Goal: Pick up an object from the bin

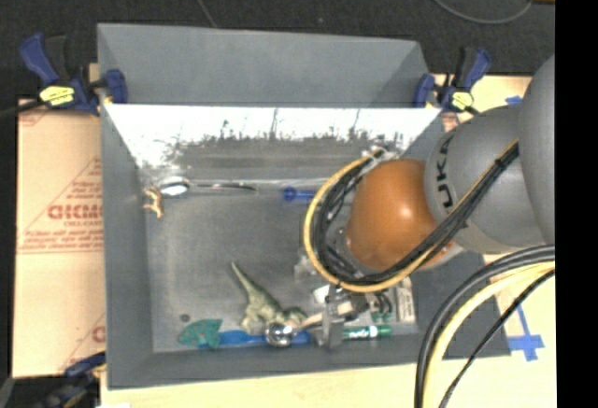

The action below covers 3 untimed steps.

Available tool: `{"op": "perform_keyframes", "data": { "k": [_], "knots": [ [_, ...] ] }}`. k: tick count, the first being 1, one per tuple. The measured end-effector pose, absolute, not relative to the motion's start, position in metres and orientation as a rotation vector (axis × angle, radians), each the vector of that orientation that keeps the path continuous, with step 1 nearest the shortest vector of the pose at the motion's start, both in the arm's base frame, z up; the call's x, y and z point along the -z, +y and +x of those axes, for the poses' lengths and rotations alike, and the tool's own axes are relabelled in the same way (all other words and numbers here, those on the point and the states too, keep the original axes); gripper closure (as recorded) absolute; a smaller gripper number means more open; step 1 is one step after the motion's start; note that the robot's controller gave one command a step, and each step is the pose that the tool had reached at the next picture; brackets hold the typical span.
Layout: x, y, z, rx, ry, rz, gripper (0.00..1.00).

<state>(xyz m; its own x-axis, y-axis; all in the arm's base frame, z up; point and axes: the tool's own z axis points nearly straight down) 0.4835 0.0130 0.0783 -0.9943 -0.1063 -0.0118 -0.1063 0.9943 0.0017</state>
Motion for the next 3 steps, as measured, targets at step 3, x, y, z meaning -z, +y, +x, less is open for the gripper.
{"op": "perform_keyframes", "data": {
  "k": [3],
  "knots": [
    [-0.0777, 0.0144, 0.4826, -0.007, 3.128, -0.164, 1.00]
  ]
}}
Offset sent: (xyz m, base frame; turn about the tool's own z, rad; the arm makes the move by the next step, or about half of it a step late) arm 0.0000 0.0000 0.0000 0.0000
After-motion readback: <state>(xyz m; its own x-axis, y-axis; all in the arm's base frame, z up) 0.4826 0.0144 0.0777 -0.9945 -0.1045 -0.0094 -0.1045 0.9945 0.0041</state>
